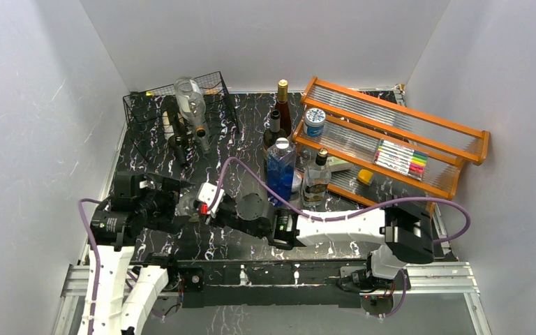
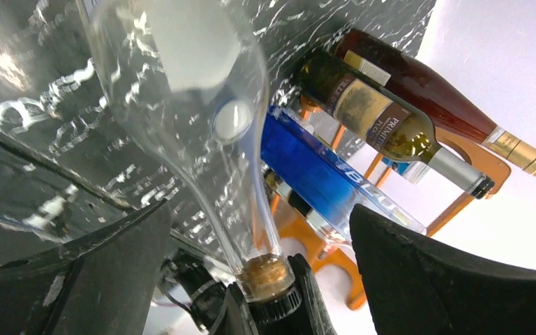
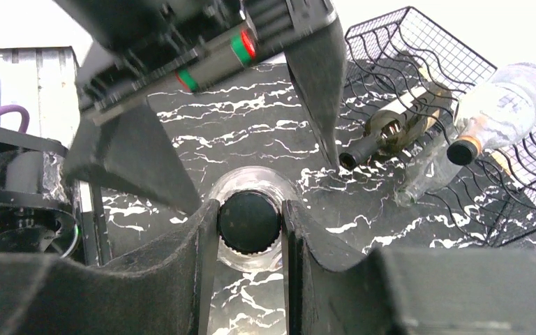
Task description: Take the wine bottle off the wine rack
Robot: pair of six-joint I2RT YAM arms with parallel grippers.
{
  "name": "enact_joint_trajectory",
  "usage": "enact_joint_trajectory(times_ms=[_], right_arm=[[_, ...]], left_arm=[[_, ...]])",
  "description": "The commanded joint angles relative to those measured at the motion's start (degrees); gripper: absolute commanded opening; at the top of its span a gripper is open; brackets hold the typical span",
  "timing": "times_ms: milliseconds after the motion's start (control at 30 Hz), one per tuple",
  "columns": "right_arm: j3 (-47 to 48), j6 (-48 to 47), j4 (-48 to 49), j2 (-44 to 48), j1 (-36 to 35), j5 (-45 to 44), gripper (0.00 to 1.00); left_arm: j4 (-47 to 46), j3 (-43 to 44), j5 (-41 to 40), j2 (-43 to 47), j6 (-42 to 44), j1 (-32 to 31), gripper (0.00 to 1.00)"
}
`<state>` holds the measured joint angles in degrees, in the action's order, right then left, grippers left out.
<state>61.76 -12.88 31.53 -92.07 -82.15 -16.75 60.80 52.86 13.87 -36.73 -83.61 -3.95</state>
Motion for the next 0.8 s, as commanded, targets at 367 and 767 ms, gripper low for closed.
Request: enact_joint_trajectory(times_ms=[367, 767], right_arm=[[-5.61, 3.17, -18.23, 25.76, 0.08, -17.01, 0.0], [-4.56, 12.47, -36.38, 36.45, 0.5, -24.77, 0.0]], left_arm=[[-2.62, 17.08, -23.9, 0.87, 41.69, -0.24, 0.98], [-20.39, 19.31, -13.56, -3.08, 62.82, -3.85, 0.98]])
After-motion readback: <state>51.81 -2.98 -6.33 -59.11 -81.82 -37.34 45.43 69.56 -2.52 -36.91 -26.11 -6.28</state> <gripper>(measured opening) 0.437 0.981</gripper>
